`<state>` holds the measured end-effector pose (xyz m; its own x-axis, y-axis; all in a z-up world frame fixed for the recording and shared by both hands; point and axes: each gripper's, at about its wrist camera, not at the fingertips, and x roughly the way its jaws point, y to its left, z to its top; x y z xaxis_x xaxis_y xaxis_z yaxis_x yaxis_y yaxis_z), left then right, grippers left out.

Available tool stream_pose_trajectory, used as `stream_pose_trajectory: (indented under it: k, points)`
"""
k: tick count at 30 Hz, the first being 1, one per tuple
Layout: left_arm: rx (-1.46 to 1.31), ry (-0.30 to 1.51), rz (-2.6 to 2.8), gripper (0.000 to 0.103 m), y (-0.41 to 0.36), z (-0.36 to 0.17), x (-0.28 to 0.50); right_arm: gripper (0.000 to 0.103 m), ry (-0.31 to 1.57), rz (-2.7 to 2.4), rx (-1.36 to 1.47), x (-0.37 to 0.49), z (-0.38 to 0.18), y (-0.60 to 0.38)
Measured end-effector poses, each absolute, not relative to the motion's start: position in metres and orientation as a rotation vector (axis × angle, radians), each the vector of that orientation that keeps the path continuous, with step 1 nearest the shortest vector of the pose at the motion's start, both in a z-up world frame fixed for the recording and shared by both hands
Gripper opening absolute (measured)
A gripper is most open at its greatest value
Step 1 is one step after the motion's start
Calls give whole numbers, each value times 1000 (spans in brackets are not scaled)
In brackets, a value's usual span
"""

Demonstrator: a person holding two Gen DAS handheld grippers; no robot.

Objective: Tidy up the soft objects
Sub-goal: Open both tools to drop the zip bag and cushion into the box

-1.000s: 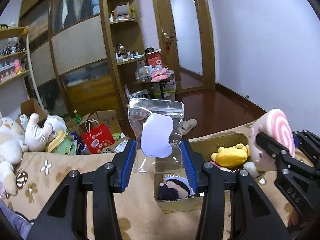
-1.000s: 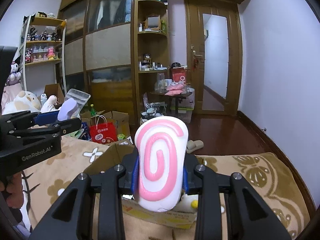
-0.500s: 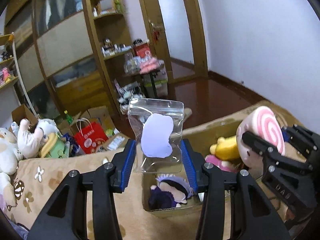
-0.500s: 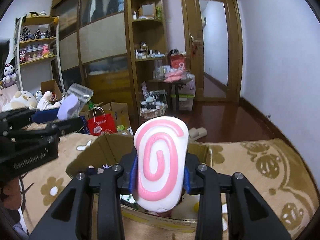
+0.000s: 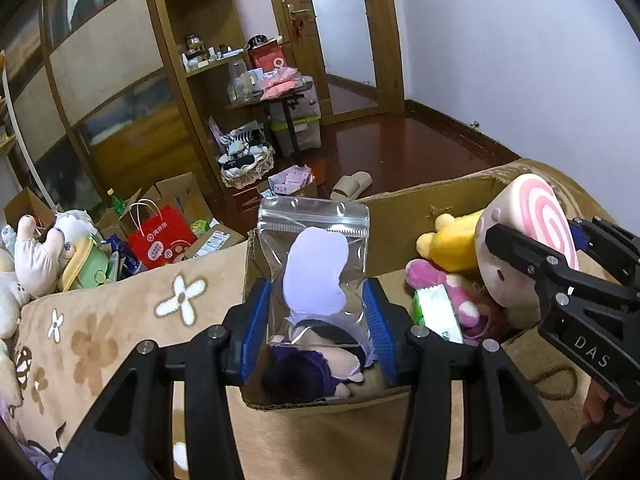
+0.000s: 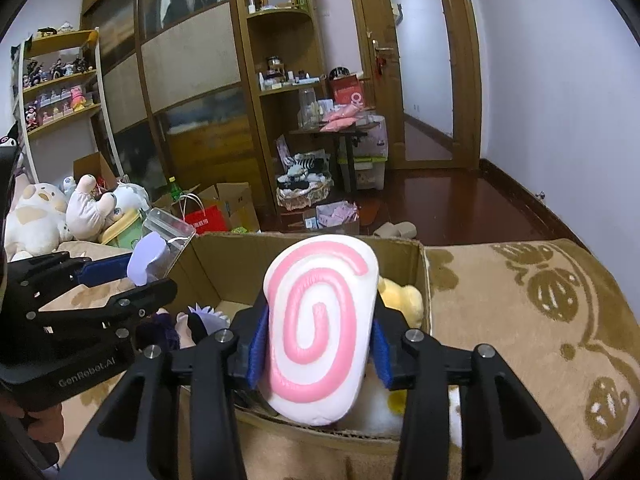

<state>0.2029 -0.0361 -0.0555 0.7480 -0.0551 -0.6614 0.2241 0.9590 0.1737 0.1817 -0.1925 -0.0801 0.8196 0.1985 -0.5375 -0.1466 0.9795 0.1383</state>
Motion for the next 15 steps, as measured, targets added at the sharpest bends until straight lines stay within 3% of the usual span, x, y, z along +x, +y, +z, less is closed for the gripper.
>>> stream_pose_trajectory:
  k: [7, 15]
  points:
    - [234, 718, -145, 52, -37, -60, 200, 51, 601, 186, 110, 180, -83, -196]
    - [170, 729, -117, 68, -25, -58, 200, 62, 597, 187, 128, 176, -83, -199]
